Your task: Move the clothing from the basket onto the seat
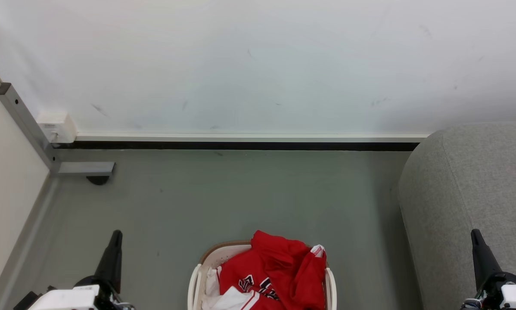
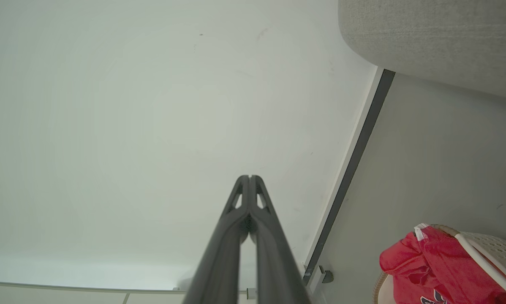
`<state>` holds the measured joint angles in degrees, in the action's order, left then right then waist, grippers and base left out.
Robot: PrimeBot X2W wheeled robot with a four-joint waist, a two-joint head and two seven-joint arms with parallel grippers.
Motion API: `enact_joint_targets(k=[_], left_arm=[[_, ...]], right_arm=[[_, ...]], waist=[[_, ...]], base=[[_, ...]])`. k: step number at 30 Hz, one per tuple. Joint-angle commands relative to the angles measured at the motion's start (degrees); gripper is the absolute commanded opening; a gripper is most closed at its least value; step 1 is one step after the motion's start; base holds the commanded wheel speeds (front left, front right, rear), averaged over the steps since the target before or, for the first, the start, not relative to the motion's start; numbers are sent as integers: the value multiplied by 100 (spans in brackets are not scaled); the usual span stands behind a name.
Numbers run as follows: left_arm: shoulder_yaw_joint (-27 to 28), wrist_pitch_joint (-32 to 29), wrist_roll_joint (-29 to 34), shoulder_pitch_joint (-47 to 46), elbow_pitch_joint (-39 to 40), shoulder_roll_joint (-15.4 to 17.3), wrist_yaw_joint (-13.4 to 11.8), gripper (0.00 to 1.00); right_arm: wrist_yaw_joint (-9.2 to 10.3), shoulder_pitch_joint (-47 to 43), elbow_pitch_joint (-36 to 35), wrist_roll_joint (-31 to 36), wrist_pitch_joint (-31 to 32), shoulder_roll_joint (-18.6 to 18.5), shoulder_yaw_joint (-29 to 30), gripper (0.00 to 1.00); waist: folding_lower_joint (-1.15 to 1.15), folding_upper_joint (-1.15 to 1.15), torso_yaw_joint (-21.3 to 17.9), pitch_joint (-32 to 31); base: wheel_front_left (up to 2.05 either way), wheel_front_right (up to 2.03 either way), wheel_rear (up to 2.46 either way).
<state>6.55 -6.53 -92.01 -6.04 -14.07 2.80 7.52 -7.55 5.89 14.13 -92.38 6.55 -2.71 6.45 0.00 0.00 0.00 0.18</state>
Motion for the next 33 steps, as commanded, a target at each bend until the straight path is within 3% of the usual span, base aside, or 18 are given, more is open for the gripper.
enact_joint_targets(k=[1,33], left_arm=[[3,-15,-79,-50,7,17,9,0],[4,-15,-79,-50,7,17,9,0]], right_arm=[[15,78,-32,-3,10,-41,19,0],[15,78,-32,-3,10,-41,19,0]], waist=[[0,0,0,0],[0,0,0,0]], base=[[0,0,0],[0,0,0]])
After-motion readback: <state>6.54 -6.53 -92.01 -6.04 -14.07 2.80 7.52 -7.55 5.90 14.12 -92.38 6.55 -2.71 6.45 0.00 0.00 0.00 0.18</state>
